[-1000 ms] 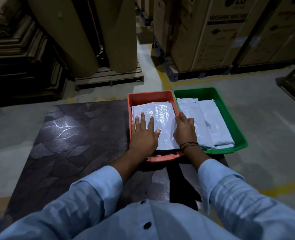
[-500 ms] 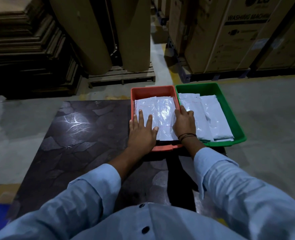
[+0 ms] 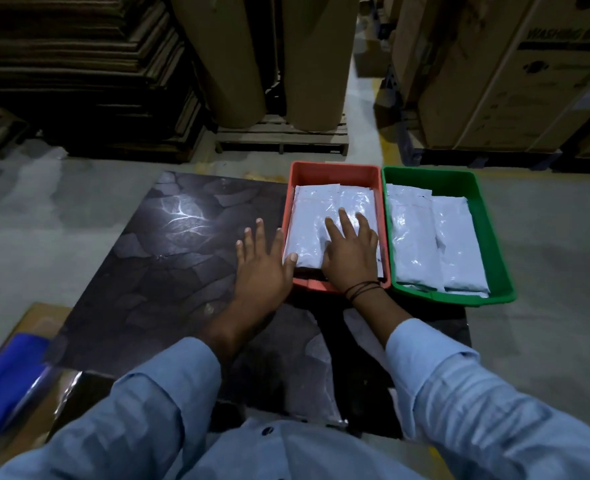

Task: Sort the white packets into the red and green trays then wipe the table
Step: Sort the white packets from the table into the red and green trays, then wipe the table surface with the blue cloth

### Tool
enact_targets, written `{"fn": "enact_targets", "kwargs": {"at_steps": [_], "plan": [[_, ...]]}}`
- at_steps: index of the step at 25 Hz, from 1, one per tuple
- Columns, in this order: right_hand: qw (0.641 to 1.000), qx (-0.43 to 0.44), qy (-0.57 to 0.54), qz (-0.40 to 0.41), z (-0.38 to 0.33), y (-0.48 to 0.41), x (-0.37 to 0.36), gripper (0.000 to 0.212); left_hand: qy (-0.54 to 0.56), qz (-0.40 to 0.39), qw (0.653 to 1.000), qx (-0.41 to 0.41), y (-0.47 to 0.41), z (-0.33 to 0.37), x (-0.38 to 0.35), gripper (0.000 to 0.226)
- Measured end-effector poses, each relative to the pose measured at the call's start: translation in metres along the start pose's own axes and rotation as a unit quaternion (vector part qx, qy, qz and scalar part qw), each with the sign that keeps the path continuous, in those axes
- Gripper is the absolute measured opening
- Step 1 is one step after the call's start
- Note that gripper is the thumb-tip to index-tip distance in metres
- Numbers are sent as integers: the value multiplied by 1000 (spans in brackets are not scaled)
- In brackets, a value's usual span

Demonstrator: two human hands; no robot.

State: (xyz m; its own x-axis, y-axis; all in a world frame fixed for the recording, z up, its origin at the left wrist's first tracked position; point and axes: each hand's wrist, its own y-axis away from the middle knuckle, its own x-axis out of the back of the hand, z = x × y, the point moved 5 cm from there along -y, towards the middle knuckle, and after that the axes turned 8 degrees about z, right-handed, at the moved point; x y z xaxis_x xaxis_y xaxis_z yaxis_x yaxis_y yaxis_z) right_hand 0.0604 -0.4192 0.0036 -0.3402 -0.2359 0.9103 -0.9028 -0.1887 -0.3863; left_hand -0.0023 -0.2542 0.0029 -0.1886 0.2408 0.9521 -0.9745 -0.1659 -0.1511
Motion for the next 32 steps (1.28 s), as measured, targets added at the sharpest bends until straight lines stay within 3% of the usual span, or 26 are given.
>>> {"fn": "enact_targets", "kwargs": {"at_steps": [5,14,18,25,32], "plan": [[999,25,-32,0,-61,7,-2,50,0,0,999,44,29,-57,9,75],[1000,-23,-7,2,-206,52,1,54,8,-11,1000,-6,57,-205,47,78],[999,-4,-29,-25,-293,71,-13,63,6,-16,1000,14,79,-286,66,81],[979,136,-106,-106,-464,88,-70,50,-27,5,985,168,146,-450,82,70],[908,317,-132,-241,-625,135,-147,50,-61,-34,924,377,269,-595,88,78]]}}
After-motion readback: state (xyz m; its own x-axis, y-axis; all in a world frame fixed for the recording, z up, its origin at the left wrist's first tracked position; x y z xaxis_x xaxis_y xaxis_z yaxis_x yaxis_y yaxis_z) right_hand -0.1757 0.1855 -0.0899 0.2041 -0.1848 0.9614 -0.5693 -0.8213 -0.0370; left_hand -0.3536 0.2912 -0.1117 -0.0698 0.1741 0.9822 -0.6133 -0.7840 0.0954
